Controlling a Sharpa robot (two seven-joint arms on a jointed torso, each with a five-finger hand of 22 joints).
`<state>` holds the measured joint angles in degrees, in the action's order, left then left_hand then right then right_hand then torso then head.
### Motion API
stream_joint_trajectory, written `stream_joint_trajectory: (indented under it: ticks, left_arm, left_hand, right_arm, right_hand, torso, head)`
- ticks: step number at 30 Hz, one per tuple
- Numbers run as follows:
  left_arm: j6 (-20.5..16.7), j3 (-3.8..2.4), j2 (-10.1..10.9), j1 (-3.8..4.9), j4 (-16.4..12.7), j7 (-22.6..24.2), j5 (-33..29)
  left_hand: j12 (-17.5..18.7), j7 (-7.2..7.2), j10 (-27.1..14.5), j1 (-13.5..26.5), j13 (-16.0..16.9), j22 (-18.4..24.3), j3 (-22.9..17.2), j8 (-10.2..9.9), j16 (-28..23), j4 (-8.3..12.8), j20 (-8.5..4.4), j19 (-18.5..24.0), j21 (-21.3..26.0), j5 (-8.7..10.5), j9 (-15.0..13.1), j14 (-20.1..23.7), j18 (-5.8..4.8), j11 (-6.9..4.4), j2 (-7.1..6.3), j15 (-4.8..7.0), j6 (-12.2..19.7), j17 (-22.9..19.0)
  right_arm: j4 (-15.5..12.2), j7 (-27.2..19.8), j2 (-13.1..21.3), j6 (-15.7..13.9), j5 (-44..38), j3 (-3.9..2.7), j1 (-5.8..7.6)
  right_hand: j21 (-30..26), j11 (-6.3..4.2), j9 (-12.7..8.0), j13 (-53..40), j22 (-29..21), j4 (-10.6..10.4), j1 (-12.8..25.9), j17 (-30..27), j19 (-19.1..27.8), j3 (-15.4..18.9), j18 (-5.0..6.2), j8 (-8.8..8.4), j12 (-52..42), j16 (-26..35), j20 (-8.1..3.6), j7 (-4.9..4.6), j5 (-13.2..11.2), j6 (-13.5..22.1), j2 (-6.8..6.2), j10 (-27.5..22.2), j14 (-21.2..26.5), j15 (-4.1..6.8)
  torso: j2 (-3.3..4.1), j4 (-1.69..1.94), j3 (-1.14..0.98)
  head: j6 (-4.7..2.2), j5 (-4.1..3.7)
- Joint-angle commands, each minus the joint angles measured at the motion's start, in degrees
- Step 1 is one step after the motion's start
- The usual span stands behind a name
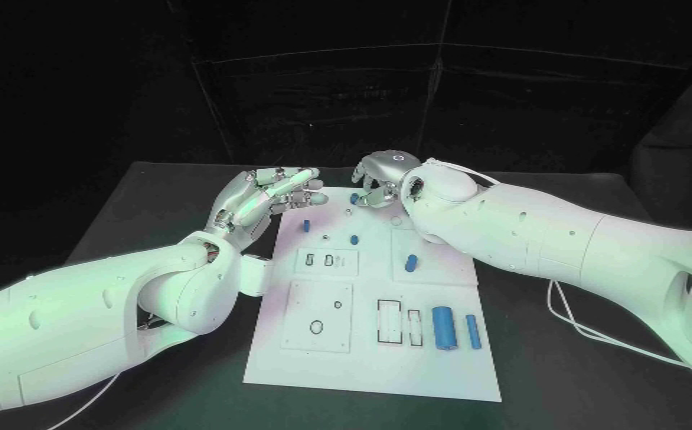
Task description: Assemble the parts on the task board
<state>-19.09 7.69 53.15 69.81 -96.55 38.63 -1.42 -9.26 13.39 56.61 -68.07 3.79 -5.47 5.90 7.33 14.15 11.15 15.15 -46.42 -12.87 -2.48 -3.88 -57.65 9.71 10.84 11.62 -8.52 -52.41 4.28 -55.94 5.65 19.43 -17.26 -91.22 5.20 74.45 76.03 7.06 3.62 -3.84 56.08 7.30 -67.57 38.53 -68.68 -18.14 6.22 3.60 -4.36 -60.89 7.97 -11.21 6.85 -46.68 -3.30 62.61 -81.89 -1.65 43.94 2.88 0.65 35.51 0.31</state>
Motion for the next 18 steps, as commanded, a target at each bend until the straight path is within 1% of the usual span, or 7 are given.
stream_joint_trajectory:
  ticks: [1,6,8,11,13,16,18]
  left_arm:
    - [0.76,-0.05,0.04,0.11,0.03,3.07,-0.13]
    - [0.77,-0.04,0.23,0.12,0.18,3.09,-0.13]
    - [0.76,-0.04,0.39,0.15,0.23,3.12,-0.15]
    - [0.76,-0.04,0.58,0.21,0.31,3.18,-0.21]
    - [0.78,-0.04,0.71,0.26,0.40,3.22,-0.26]
    - [0.84,-0.04,0.78,0.30,0.55,3.25,-0.31]
    - [0.89,-0.03,0.79,0.31,0.63,3.25,-0.32]
  left_hand:
    - [0.24,0.63,0.38,-0.23,-0.05,0.09,0.11,-0.38,-0.27,0.35,-0.06,-0.52,0.23,-0.20,0.09,-0.30,0.83,-0.06,0.51,0.07,-0.50,-0.07]
    - [0.24,0.63,0.38,-0.23,-0.05,0.09,0.11,-0.38,-0.27,0.35,-0.06,-0.52,0.23,-0.20,0.09,-0.30,0.83,-0.06,0.51,0.07,-0.50,-0.07]
    - [0.28,0.64,0.38,-0.22,-0.06,0.11,0.11,-0.40,-0.31,0.38,-0.06,-0.53,0.24,-0.20,0.09,-0.30,0.83,-0.06,0.50,0.07,-0.50,-0.09]
    - [0.28,0.64,0.38,-0.22,-0.06,0.11,0.10,-0.40,-0.31,0.39,-0.06,-0.53,0.25,-0.20,0.09,-0.30,0.83,-0.06,0.50,0.07,-0.50,-0.09]
    - [0.31,0.62,0.40,-0.24,-0.06,0.12,0.08,-0.41,-0.34,0.43,-0.06,-0.55,0.26,-0.20,0.08,-0.32,0.83,-0.06,0.52,0.07,-0.54,-0.10]
    - [0.31,0.62,0.40,-0.24,-0.06,0.12,0.08,-0.41,-0.34,0.43,-0.06,-0.55,0.26,-0.20,0.08,-0.32,0.83,-0.06,0.52,0.07,-0.54,-0.10]
    - [0.35,0.59,0.46,-0.26,-0.05,0.15,0.02,-0.41,-0.39,0.51,-0.07,-0.60,0.28,-0.21,0.07,-0.37,0.84,-0.08,0.56,0.08,-0.63,-0.12]
  right_arm:
    - [-0.75,-0.25,0.72,-2.09,0.80,-0.03,0.17]
    - [-4.15,-0.23,4.06,-3.25,2.38,-0.21,0.82]
    - [-6.39,-0.06,6.32,-3.54,4.05,-1.32,1.13]
    - [-9.65,0.26,9.66,-3.82,6.49,-2.42,1.38]
    - [-12.37,0.86,12.55,-2.99,8.87,-3.46,1.53]
    - [-15.33,1.90,16.06,-0.54,11.32,-4.22,1.74]
    - [-16.62,2.57,17.86,1.29,12.22,-4.48,1.81]
  right_hand:
    - [-0.46,-0.01,0.21,-0.14,-0.24,-0.30,-0.51,-0.35,0.41,0.98,0.48,0.03,-0.63,0.20,0.01,-0.02,0.45,0.46,-0.33,-0.44,0.25,-0.16]
    - [-0.43,-0.21,0.71,-0.36,-0.06,-0.55,-1.63,-0.30,0.14,1.42,0.45,0.86,-2.00,0.03,-0.08,0.03,2.90,-1.57,0.20,0.60,0.05,-0.01]
    - [-0.10,-0.65,1.09,-0.70,0.66,-0.56,-2.31,0.60,-0.38,1.21,0.33,1.67,-3.39,-0.64,-0.28,0.26,4.46,-3.50,0.49,2.64,-0.28,0.30]
    - [0.48,-1.43,1.41,-1.44,1.88,-0.51,-2.80,1.93,-1.22,1.05,0.12,2.43,-5.39,-1.65,-0.67,0.69,5.64,-5.42,0.37,5.90,-0.74,0.84]
    - [1.23,-2.60,1.51,-2.89,3.46,-0.38,-3.08,3.56,-2.28,1.31,-0.15,2.73,-8.30,-2.79,-1.24,1.58,6.33,-6.35,-0.18,10.39,-1.21,1.66]
    - [2.78,-3.95,1.49,-5.80,6.74,-0.62,-2.71,8.16,-4.47,2.45,-0.80,2.78,-12.76,-5.82,-2.37,2.68,6.60,-6.93,-1.31,14.99,-2.34,2.80]
    - [4.27,-4.61,1.36,-11.00,9.79,-1.37,-2.32,14.94,-6.43,4.13,-1.41,2.68,-18.67,-10.24,-3.29,3.32,6.53,-7.21,-2.13,15.60,-3.54,3.49]
  torso:
    - [-0.01,0.01,-0.05]
    - [-0.12,-0.18,-0.19]
    - [-0.21,-0.37,-0.19]
    - [-0.35,-0.67,-0.23]
    - [-0.51,-0.96,-0.30]
    - [-0.71,-1.31,-0.45]
    - [-0.77,-1.49,-0.51]
  head:
    - [0.08,0.15]
    - [0.13,0.30]
    - [0.06,0.30]
    - [-0.02,0.25]
    - [-0.18,0.10]
    - [-0.33,-0.13]
    - [-0.41,-0.23]
